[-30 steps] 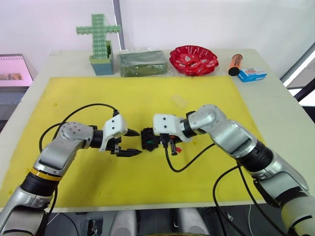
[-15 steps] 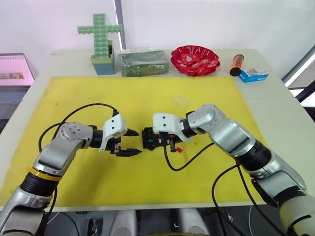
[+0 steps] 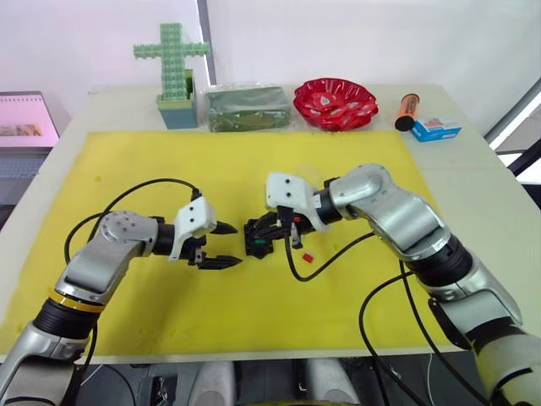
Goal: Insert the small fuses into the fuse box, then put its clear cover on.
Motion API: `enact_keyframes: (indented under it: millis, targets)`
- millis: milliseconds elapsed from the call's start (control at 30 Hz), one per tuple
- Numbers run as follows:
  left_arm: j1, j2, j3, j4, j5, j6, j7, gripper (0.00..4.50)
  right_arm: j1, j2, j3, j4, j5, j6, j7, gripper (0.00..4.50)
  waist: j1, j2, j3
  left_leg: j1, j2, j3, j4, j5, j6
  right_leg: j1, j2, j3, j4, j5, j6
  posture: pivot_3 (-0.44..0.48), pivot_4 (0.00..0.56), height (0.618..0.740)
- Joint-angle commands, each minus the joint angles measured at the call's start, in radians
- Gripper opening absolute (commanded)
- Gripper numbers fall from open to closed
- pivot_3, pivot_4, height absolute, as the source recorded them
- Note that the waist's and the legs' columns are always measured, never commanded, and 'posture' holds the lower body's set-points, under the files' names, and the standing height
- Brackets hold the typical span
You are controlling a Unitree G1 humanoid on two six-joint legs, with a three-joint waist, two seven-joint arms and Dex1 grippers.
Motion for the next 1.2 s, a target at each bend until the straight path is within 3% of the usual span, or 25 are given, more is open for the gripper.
enact_keyframes:
  millis: [33, 67, 567, 1200]
  targets:
    - [0.003, 0.005, 0.028, -0.025, 0.0, -0.015, 0.006, 3.58, 0.047, 0.019, -0.046, -0.01, 0.036, -0.064, 0.001, 0.37, 0.001, 0.0, 0.0, 0.0, 0.0, 0.0, 0.0, 0.0, 0.0, 0.0, 0.0, 0.0, 0.0, 0.0, 0.0, 0.0, 0.15, 0.74]
    - [0.005, 0.006, 0.029, -0.027, 0.0, -0.014, 0.007, 3.58, 0.061, 0.022, -0.05, -0.003, 0.039, -0.078, 0.0, 0.02, 0.001, 0.0, 0.0, 0.0, 0.0, 0.0, 0.0, 0.0, 0.0, 0.0, 0.0, 0.0, 0.0, 0.0, 0.0, 0.0, 0.15, 0.74]
    - [0.004, 0.011, 0.031, -0.037, -0.007, -0.005, 0.008, 3.58, 0.135, 0.043, -0.073, 0.068, 0.048, -0.174, -0.022, 0.02, 0.001, 0.0, 0.0, 0.0, 0.0, 0.0, 0.0, 0.0, 0.0, 0.0, 0.0, 0.0, 0.0, 0.0, 0.0, 0.0, 0.15, 0.74]
    - [0.007, 0.014, 0.037, -0.057, -0.01, 0.011, 0.015, 3.58, 0.226, 0.026, 0.008, 0.199, -0.074, -0.342, -0.021, 0.02, 0.001, 0.0, 0.0, 0.001, 0.0, 0.0, 0.0, 0.0, 0.0, 0.002, 0.0, 0.0, 0.0, 0.0, 0.0, 0.0, 0.15, 0.74]
